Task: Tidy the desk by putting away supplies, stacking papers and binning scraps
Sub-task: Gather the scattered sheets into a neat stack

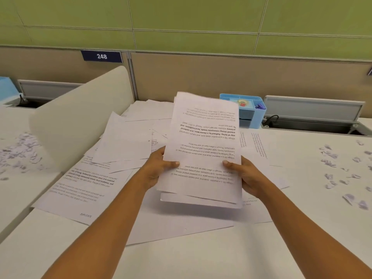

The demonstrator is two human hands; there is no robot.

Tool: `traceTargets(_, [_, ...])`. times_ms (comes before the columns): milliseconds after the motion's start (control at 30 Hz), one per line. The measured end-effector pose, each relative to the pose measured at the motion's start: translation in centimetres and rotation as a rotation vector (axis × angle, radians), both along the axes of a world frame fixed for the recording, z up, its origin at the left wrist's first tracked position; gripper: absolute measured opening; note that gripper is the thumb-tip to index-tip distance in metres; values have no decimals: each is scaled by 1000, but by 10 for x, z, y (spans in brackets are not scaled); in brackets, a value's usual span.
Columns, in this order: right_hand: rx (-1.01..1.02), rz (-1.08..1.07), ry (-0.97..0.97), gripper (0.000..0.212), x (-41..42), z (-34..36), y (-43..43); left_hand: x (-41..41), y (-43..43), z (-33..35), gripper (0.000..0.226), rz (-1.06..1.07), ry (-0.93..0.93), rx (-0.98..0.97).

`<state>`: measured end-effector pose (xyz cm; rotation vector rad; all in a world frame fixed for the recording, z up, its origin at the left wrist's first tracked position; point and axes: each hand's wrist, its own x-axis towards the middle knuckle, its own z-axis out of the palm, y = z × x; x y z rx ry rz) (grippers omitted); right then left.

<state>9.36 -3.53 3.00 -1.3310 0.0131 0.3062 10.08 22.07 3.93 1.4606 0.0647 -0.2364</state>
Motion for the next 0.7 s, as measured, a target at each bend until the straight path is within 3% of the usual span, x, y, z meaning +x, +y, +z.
traceTargets(133, [35, -53, -72, 42, 4, 9, 3, -1, 0, 4, 42, 11, -83, -64])
traceTargets(333, [25, -104, -175, 78, 5, 4, 16, -5, -4, 1, 47, -35, -98, -22])
traceTargets(400, [23, -104, -194, 80, 3, 0, 20, -7, -6, -3, 45, -15, -107, -17])
traceTargets(500, [36, -125, -240, 74, 5, 6, 24, -4, -7, 0, 34, 21, -142, -45])
traceTargets(567, [30, -140, -273, 56, 10, 11, 23, 0, -5, 5, 30, 27, -173, -42])
traceTargets(700, [-69, -148, -300, 33, 9, 9, 23, 3, -1, 5, 42, 6, -191, 50])
